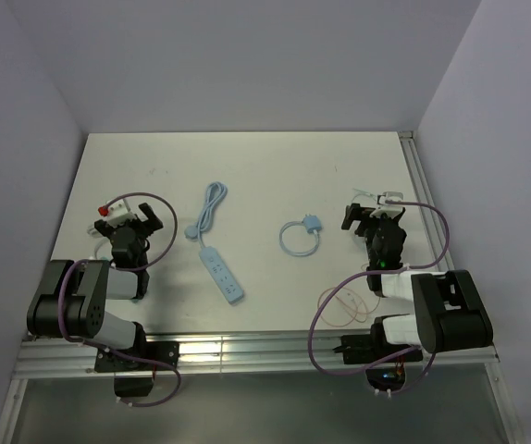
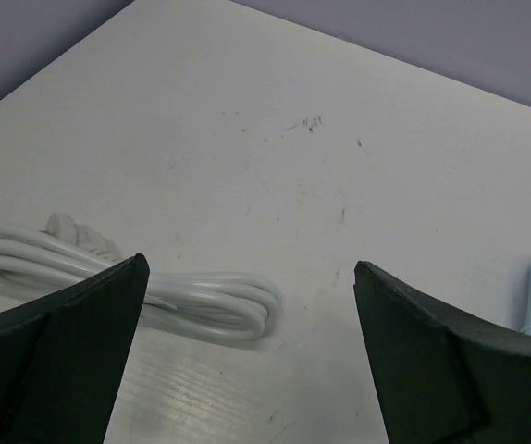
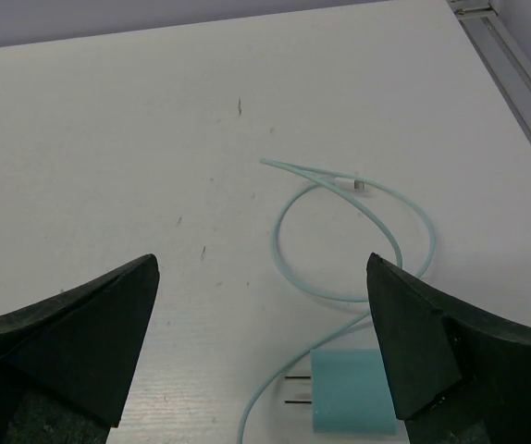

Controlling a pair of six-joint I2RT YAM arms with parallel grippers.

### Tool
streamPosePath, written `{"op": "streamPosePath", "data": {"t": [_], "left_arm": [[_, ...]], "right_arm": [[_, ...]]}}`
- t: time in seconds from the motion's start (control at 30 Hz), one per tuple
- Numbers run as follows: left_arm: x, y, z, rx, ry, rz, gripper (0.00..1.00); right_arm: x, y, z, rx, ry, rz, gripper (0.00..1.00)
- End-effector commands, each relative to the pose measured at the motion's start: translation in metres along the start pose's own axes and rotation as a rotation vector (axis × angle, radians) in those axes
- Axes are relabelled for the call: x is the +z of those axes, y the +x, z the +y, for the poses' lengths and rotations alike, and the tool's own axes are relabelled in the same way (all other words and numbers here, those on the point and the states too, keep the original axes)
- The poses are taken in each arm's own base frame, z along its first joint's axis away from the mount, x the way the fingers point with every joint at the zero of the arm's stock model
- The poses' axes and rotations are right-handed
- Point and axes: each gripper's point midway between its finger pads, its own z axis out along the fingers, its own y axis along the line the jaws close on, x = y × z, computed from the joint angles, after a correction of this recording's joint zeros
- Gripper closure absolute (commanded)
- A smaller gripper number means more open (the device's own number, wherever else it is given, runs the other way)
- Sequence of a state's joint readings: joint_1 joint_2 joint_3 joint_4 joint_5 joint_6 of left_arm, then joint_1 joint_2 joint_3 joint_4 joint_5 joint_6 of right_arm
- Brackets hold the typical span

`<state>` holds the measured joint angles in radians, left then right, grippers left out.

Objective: Insert the plug

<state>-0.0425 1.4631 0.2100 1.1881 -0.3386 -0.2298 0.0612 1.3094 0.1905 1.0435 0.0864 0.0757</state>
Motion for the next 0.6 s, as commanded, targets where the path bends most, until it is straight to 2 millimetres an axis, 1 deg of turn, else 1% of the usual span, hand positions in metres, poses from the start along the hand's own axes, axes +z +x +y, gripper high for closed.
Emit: {"op": "streamPosePath", "data": {"t": [0.0,0.2,0.27,0.3,0.37,0.47,0.5,0.57], "left_arm": [[0.007,-0.023,-0.004,-0.012,0.005,-0.072,0.00],[0.006,-0.023,-0.004,-0.013,0.006,-0.075,0.01],[0.005,-0.024,-0.004,-0.016,0.005,-0.078,0.00],[0.006,-0.026,0.001,-0.030,-0.029,-0.083,0.00],[0.006,-0.027,0.000,-0.027,-0.026,-0.078,0.01],[0.005,-0.028,0.000,-0.027,-0.026,-0.078,0.00],[0.005,-0.029,0.000,-0.029,-0.025,-0.083,0.00],[0.003,-0.029,0.001,-0.033,-0.027,-0.090,0.00]], "right_arm": [[0.007,-0.030,0.002,-0.009,0.003,-0.099,0.00],[0.006,-0.031,0.001,-0.008,0.007,-0.103,0.00],[0.004,-0.034,-0.009,0.018,0.070,-0.118,0.00],[0.002,-0.038,-0.015,0.035,0.125,-0.130,0.00],[-0.001,-0.041,-0.019,0.053,0.151,-0.126,0.00],[-0.012,-0.061,-0.023,0.077,0.178,-0.175,0.00],[-0.013,-0.059,-0.024,0.077,0.188,-0.160,0.00],[-0.015,-0.060,-0.025,0.101,0.205,-0.162,0.00]]}}
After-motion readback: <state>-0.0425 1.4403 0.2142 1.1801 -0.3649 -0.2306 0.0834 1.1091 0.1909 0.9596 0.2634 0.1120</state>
